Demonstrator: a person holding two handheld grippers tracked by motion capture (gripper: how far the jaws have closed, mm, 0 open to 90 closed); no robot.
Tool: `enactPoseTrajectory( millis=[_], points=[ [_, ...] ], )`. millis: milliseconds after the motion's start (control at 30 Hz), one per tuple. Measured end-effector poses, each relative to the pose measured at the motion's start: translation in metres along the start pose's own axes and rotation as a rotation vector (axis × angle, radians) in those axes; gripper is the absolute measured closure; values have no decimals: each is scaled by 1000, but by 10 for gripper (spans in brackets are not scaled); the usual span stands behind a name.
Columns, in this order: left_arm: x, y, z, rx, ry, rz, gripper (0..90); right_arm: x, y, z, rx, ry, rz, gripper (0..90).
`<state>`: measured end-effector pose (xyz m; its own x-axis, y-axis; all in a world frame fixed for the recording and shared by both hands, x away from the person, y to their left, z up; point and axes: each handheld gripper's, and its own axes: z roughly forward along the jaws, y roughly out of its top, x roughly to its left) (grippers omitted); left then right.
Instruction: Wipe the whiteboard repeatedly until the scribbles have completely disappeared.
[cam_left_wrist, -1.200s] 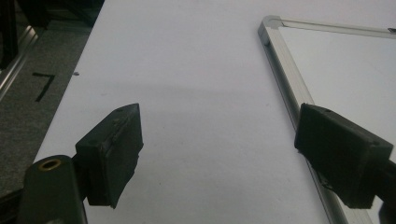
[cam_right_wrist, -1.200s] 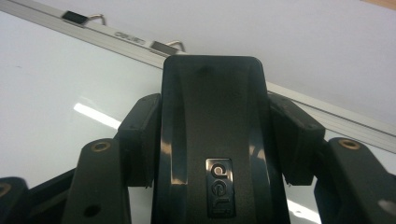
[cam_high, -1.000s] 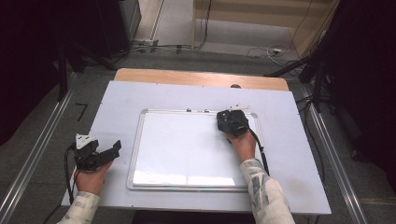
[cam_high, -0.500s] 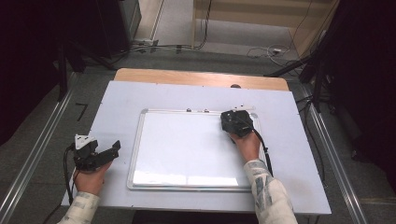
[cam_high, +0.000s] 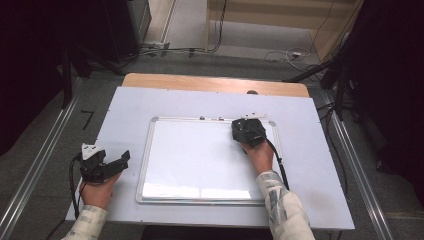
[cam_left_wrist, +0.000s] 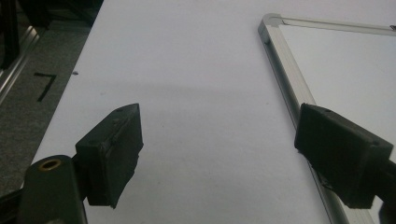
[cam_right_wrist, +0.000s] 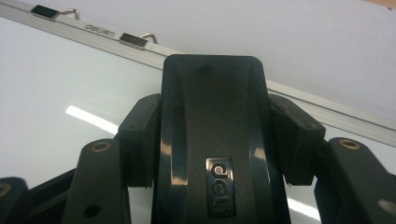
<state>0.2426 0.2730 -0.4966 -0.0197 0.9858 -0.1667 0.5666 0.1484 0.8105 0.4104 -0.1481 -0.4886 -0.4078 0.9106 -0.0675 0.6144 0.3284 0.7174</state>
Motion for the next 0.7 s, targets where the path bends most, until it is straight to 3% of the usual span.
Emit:
enactPoseTrajectory(
  millis=[467,700],
  points=[
    [0,0,0,-1,-4,0,158,32,10,8,-6,40,-44,392],
    [-1,1,0,-2,-7,2,158,56,17,14,-8,68,-77,392]
  ],
)
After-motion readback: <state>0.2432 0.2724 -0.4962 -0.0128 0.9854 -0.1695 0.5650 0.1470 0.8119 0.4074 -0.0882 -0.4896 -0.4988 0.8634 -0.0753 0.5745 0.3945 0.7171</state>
